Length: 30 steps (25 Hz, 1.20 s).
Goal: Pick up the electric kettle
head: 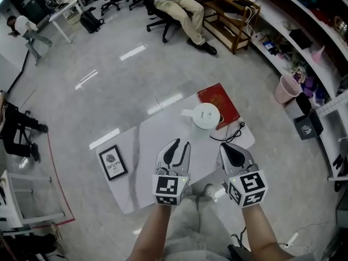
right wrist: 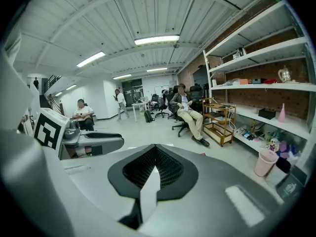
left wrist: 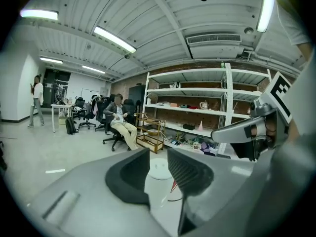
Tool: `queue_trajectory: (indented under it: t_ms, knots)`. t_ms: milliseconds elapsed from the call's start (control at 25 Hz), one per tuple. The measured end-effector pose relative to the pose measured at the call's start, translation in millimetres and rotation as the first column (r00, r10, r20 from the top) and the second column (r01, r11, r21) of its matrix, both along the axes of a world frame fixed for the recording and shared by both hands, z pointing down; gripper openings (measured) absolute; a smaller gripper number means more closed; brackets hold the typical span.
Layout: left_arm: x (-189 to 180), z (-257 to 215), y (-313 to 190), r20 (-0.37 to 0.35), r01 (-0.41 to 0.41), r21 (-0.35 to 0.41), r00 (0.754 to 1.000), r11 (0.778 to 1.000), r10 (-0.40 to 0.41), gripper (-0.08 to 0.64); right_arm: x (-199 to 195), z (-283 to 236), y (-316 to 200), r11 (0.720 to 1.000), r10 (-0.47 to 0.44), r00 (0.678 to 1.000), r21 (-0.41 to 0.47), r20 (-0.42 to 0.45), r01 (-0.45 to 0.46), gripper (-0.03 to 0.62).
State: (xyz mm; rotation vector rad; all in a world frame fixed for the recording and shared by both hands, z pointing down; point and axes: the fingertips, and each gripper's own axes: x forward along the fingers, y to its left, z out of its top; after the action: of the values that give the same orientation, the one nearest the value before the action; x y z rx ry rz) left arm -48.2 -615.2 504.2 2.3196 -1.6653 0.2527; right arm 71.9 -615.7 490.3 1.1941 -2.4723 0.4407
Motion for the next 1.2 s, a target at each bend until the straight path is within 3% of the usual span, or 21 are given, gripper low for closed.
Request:
queue_trajectory:
  t_ms: [160,400,680,1200]
  knots:
    - [2,33,-17,0.058,0.007,0.003,0.998,1.0,-0.007,0.095,14,35,-17,0.999,0.039,0.999,0.031,-0.011,-0.039,0.023]
    - [9,91,-42,0.083,0.017,0.015,0.996,1.0,-0.018,0.097,28,101,-37,0.993,0.116,0.993,0.036,0.01,-0.117,0.023]
    - [-13,151,-66,0.137,0.132,0.042,0.981,0.99,-0.136,0.161,31,161,-47,0.988,0.151,0.988,0.025,0.008,-0.151,0.023]
    - [-33,228,-133,0.213,0.097,0.022,0.972,0.995,-0.099,0.189,42,233,-74,0.976,0.219,0.976,-0.006,-0.007,-0.219,0.023]
